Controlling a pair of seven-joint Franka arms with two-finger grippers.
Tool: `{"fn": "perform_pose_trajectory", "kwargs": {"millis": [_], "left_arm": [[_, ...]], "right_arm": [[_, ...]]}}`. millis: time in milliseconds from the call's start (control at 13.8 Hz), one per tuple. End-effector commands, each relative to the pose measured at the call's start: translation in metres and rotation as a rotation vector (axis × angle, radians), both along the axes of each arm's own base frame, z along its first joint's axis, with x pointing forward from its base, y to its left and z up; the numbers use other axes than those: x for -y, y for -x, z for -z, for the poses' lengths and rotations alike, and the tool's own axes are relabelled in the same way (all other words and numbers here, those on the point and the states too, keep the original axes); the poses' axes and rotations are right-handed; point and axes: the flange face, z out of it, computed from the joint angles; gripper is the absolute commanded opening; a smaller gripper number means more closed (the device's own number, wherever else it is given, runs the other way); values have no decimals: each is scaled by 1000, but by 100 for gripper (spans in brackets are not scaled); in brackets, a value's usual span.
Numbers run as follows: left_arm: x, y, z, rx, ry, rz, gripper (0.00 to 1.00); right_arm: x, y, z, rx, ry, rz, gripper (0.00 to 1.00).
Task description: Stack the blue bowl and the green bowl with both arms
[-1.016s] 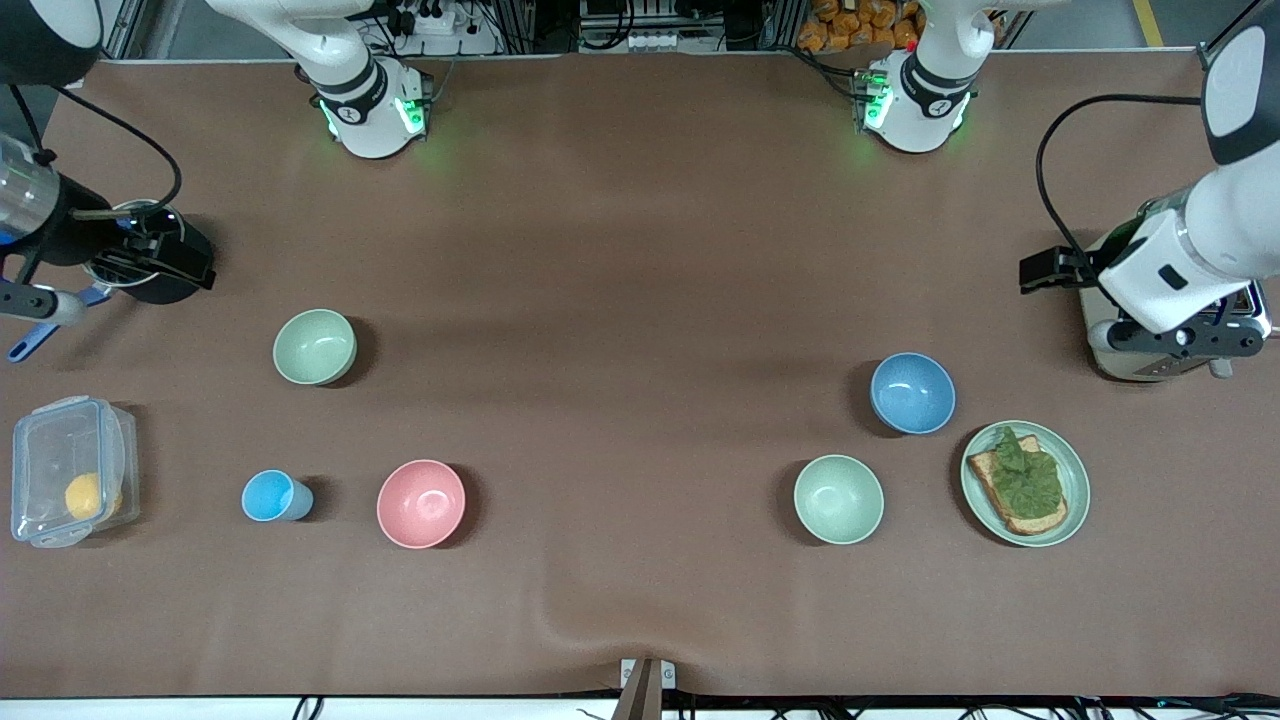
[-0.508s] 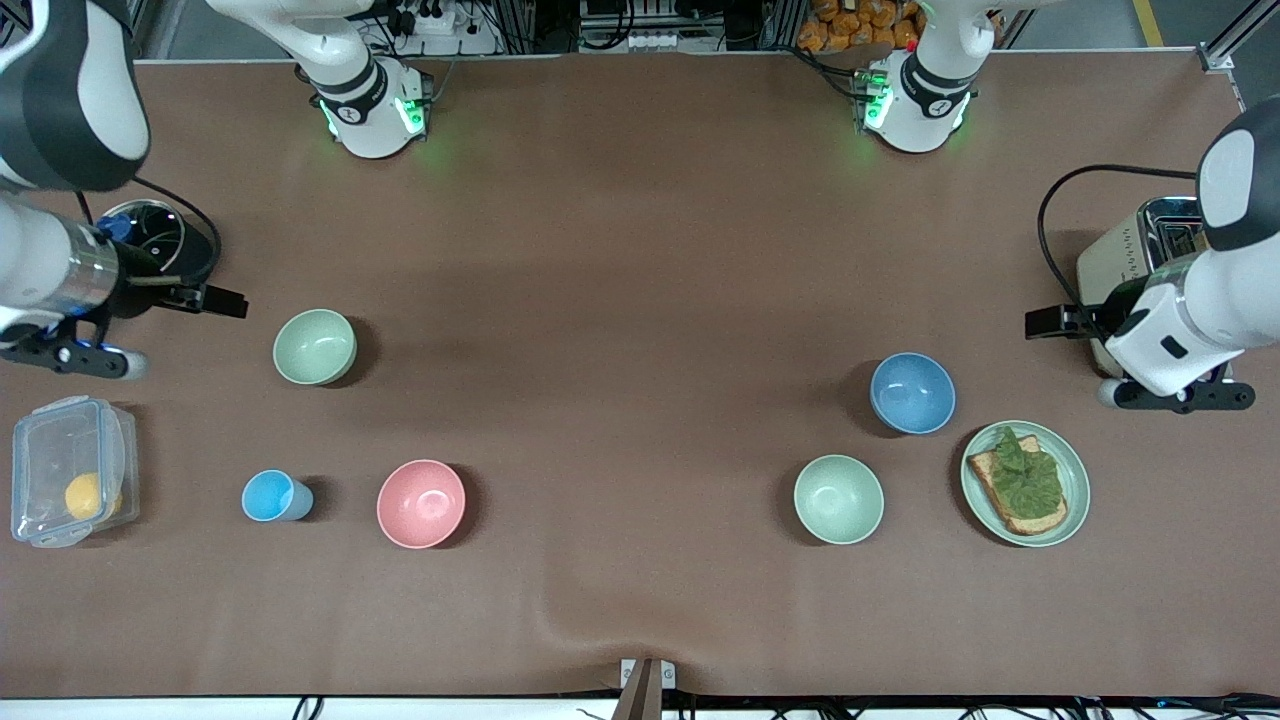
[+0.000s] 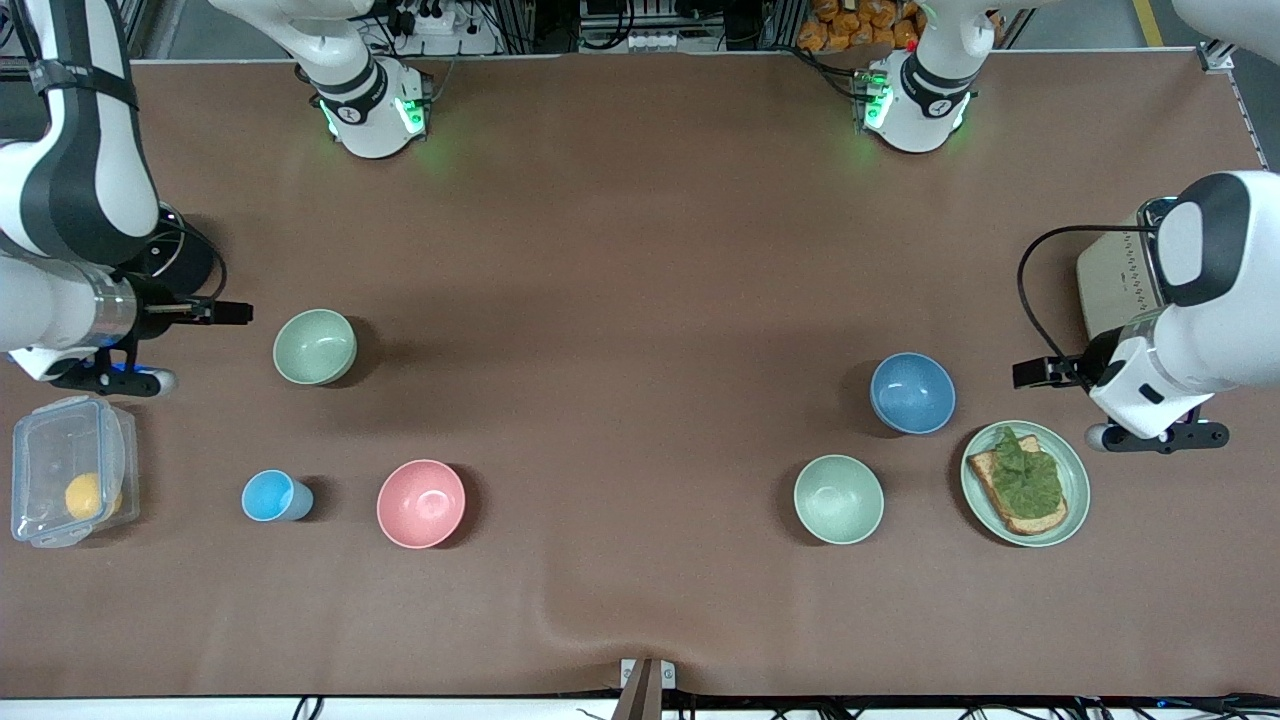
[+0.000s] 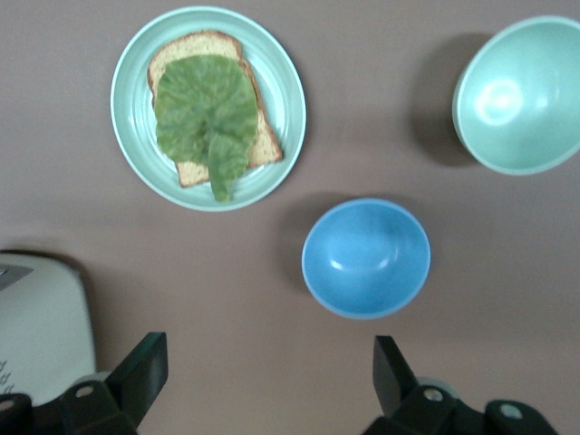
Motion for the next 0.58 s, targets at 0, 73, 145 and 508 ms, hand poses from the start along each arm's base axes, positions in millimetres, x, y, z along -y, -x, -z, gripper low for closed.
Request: {"fn": "perform_pose_trajectory", "kwargs": {"millis": [0,73,145,508], "left_arm": [[6,33,30,75,11,-62,100],[6,40,38,97,11,-67,100],[6,42,46,103,13,-68,100],[8,34,107,56,10,-66,100]], "right_arm": [[-5,23,11,40,-4,-16,100],[-3,30,21,81,-7,-29,100],[-4,39,34,126,-13,-51,100],[-1,46,67,200,-23,-66,100]]}}
